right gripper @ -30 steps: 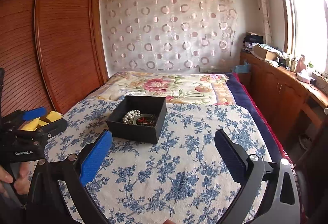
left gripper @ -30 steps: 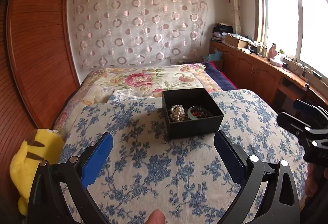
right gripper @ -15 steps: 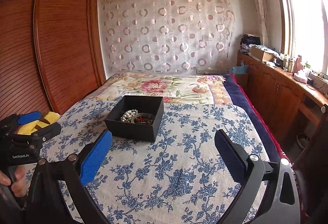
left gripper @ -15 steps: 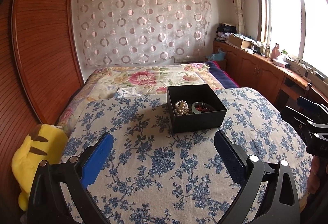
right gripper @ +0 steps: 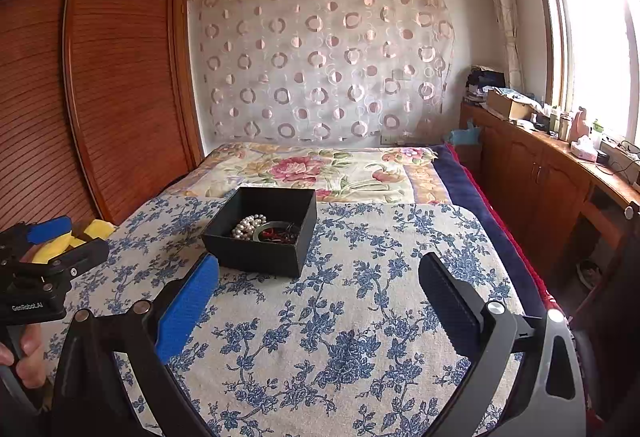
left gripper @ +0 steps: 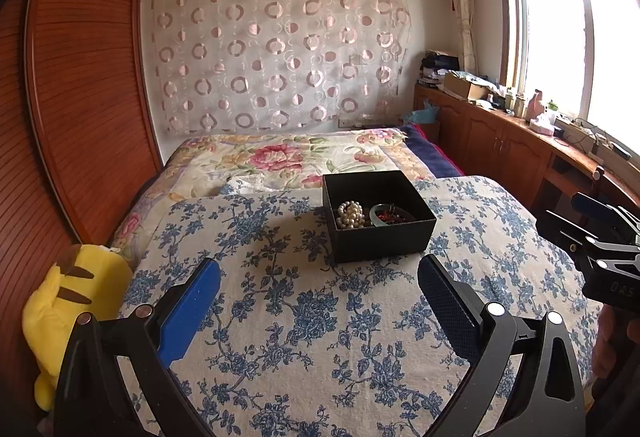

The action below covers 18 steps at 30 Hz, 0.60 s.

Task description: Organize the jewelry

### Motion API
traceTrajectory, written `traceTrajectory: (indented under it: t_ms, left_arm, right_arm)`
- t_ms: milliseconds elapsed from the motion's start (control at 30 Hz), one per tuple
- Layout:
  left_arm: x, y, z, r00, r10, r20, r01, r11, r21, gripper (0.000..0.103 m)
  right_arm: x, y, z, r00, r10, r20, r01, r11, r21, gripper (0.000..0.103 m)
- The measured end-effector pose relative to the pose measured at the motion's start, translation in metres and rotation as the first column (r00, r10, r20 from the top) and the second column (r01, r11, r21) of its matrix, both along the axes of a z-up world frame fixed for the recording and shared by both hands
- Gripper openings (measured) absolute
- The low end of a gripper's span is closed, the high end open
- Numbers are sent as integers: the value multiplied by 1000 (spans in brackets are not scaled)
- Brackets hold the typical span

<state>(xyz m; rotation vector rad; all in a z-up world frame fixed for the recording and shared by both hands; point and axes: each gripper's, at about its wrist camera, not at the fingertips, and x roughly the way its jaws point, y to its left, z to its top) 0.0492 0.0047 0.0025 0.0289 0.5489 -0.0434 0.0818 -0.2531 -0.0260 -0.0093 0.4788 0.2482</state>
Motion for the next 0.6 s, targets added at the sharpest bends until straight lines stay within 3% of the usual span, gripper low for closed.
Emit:
traceTrajectory:
  t_ms: [600]
  left_arm:
    - [-4,-2,3,1000,-2,9,2,1000,3,95]
  right_arm:
    - [0,-1,1,1000,-3,3,3,1000,4,101]
